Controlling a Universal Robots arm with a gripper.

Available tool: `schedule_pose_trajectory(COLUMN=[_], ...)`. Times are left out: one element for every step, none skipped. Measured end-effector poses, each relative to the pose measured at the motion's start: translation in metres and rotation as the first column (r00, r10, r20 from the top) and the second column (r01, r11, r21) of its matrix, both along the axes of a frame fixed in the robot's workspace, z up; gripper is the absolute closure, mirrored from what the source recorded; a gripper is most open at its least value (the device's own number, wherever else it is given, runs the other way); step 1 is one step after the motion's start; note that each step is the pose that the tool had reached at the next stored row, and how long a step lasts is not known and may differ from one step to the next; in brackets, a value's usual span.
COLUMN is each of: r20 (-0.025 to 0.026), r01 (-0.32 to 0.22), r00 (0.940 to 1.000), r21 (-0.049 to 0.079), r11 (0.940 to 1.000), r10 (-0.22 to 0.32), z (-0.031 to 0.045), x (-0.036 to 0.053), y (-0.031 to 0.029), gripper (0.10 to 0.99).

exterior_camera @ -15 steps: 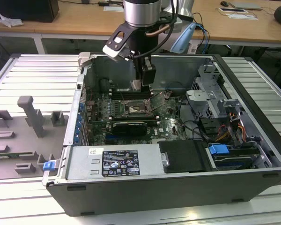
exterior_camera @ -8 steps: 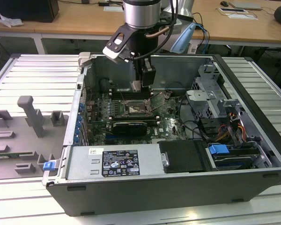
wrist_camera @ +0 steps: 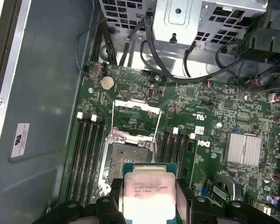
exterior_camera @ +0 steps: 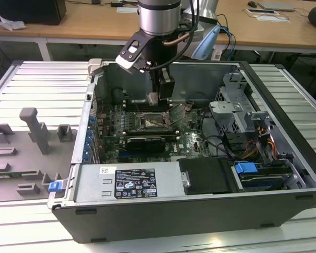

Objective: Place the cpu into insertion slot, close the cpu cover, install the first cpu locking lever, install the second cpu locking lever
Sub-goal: 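Place the cpu into insertion slot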

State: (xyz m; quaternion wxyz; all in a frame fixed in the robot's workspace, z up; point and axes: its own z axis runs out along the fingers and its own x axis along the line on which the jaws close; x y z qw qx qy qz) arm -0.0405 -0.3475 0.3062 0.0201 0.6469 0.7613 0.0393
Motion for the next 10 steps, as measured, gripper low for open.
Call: schedule_pose_trajectory(r20=[0.0000, 0.0000, 0.0000, 0.0000, -0.0001, 0.0000, -0.0001, -0.0001, -0.0001, -0.0001], r01=[0.000, 0.001, 0.001, 0.002, 0.003, 0.003, 0.003, 0.004, 0.004, 0.004], r00=[1.0000, 1.0000, 1.0000, 1.0000, 1.0000, 1.0000, 1.0000, 1.0000, 1.0000, 1.0000], r21=[0.000, 0.000, 0.000, 0.000, 0.000, 0.000, 0.000, 0.000, 0.000, 0.000], r11=[1.0000, 1.0000, 1.0000, 1.0000, 1.0000, 1.0000, 1.0000, 1.0000, 1.0000, 1.0000], r10=[0.000, -0.001, -0.001, -0.002, -0.003, -0.003, -0.003, -0.004, -0.004, -0.004], z=[-0.0003, -0.0007, -0.0011, -0.0017, -0.0022, -0.0026, -0.0029, -0.0033, -0.0036, -0.0040], x=[0.0000, 0.0000, 0.0000, 0.0000, 0.0000, 0.0000, 0.0000, 0.0000, 0.0000, 0.0000], y=[0.0000, 0.0000, 0.0000, 0.0000, 0.0000, 0.0000, 0.0000, 0.0000, 0.0000, 0.0000], gripper=[0.549, 0.549, 0.549, 0.549, 0.549, 0.549, 0.549, 0.549, 0.549, 0.549])
